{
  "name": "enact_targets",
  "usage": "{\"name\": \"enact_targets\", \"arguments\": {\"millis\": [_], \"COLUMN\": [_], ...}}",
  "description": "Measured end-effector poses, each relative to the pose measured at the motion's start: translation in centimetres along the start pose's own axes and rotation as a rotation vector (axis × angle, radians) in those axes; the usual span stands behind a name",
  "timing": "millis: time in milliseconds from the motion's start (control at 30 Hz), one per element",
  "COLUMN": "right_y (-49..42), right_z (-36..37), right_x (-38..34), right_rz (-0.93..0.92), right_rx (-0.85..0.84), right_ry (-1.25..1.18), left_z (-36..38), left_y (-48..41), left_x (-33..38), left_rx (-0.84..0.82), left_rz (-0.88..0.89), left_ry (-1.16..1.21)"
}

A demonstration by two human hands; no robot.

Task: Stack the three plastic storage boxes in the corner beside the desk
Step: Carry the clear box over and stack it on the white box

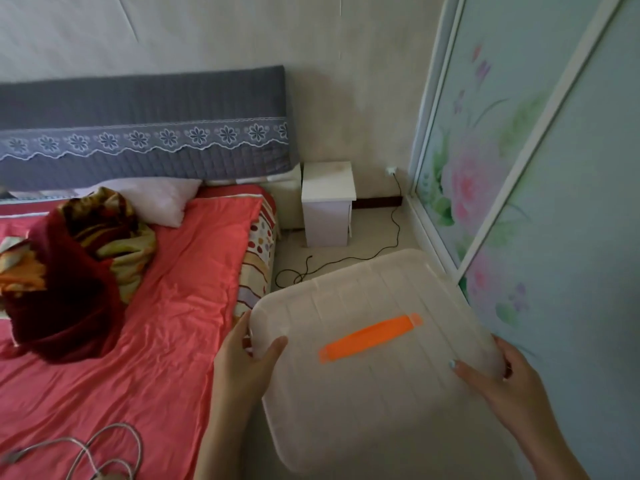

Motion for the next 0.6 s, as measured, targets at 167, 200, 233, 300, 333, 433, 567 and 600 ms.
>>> {"name": "enact_targets", "arguments": {"millis": [167,200,233,300,333,433,567,600], "right_y": [0.9,1.1,1.2,1.5,1.6,2.0,2.4,2.4], "right_z": [-0.8,-0.9,-0.9,-0.9,-0.8,-0.4,0.5,0.7], "right_x": [-0.9,-1.0,-1.2,-1.4,-1.5,-1.8,-2.5,-2.7], "right_rz": [-0.002,-0.003,-0.008,-0.018,-0.022,-0.023,-0.028,-0.035], "right_rx": [-0.023,-0.028,-0.030,-0.025,-0.022,-0.023,-0.030,-0.029], "right_ry": [0.013,0.013,0.014,0.026,0.032,0.042,0.068,0.075], "left_z": [-0.7,-0.8,-0.9,-1.1,-1.2,-1.7,-3.0,-3.3], "left_y": [1.0,1.1,1.2,1.3,1.3,1.4,1.8,1.9], "left_x": [0.2,0.1,0.1,-0.1,-0.2,-0.5,-1.2,-1.3], "left_rx": [-0.013,-0.016,-0.016,-0.014,-0.012,-0.009,0.000,0.007], "left_rz": [0.047,0.050,0.053,0.057,0.060,0.061,0.031,0.027], "left_ry": [0.008,0.011,0.016,0.021,0.022,0.039,0.068,0.075]}}
Point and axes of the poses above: each hand's wrist, its own y-axis away from the middle knuckle, its own z-axis out of the palm, x = y × z, the point moved 2 cm from there along -y, towards the middle knuckle, and after that the axes turned 1 degree about -x, right-handed, at the moved point
